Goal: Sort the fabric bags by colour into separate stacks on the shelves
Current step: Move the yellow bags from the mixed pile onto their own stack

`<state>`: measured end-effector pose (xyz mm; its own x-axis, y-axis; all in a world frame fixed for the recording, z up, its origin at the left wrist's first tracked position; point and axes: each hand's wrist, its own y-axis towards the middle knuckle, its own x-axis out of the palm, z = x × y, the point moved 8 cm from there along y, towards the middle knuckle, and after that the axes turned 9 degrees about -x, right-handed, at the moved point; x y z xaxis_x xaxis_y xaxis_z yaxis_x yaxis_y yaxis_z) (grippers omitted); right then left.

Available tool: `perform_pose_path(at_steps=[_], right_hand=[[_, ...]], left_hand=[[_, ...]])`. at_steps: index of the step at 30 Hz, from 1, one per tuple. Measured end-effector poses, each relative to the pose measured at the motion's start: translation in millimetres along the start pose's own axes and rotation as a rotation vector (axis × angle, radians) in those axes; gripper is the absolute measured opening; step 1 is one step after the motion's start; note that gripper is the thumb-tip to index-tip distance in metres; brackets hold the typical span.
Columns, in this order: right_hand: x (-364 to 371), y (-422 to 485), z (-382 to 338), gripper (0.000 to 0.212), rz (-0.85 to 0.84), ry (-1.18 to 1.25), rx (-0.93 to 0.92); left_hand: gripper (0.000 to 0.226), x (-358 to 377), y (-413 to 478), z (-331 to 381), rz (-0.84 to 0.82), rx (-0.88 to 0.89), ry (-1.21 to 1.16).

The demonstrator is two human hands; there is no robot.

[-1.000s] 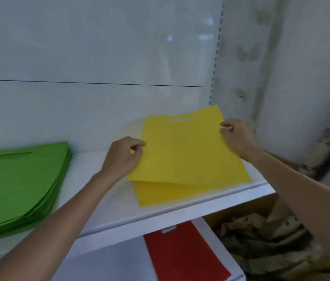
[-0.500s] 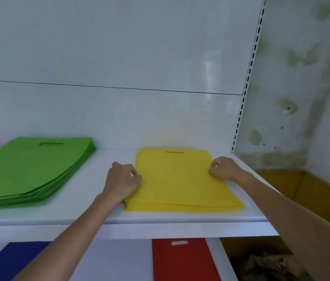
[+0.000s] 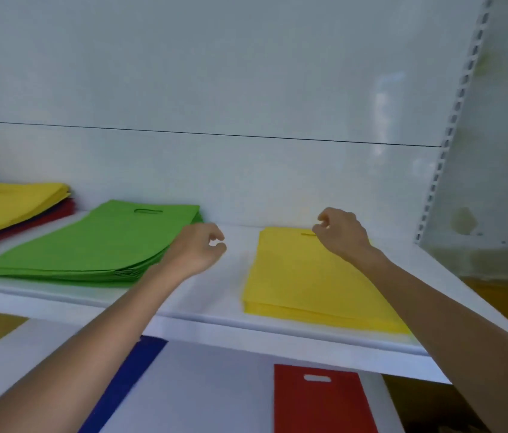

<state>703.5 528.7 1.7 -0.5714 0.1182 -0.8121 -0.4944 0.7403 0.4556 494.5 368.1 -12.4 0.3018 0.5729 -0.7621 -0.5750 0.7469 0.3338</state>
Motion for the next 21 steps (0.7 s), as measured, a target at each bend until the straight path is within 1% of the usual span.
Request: perform_pose_path(at_steps=[4, 8, 11, 15, 19, 21], right_hand=[[48, 15, -120, 0.035, -0.059, 0.216, -0.202], [95, 13, -245, 0.039, -0.138, 0.306, -0.428], [122, 8, -333, 0.038, -0.178, 0.379, -0.543], [154, 0, -438, 0.034, -0.199, 0.466, -0.634], [188, -10, -528, 0.037, -0.215, 0.518, -0.680], [200, -13, -562, 0.037, -0.209, 0.529, -0.694]], left_hand=[[0.020, -75, -14, -55, 0.161, -0.049, 0.051], [0.018, -153, -44, -133, 0.303, -0.182, 0.113], [0.017, -207, -71, -197, 0.373, -0.282, 0.114], [0.017, -271, -102, -276, 0.390, -0.377, 0.138], [0.016, -330, -124, -336, 0.431, -0.377, 0.123], [0.016, -350, -126, -362, 0.422, -0.366, 0.132]])
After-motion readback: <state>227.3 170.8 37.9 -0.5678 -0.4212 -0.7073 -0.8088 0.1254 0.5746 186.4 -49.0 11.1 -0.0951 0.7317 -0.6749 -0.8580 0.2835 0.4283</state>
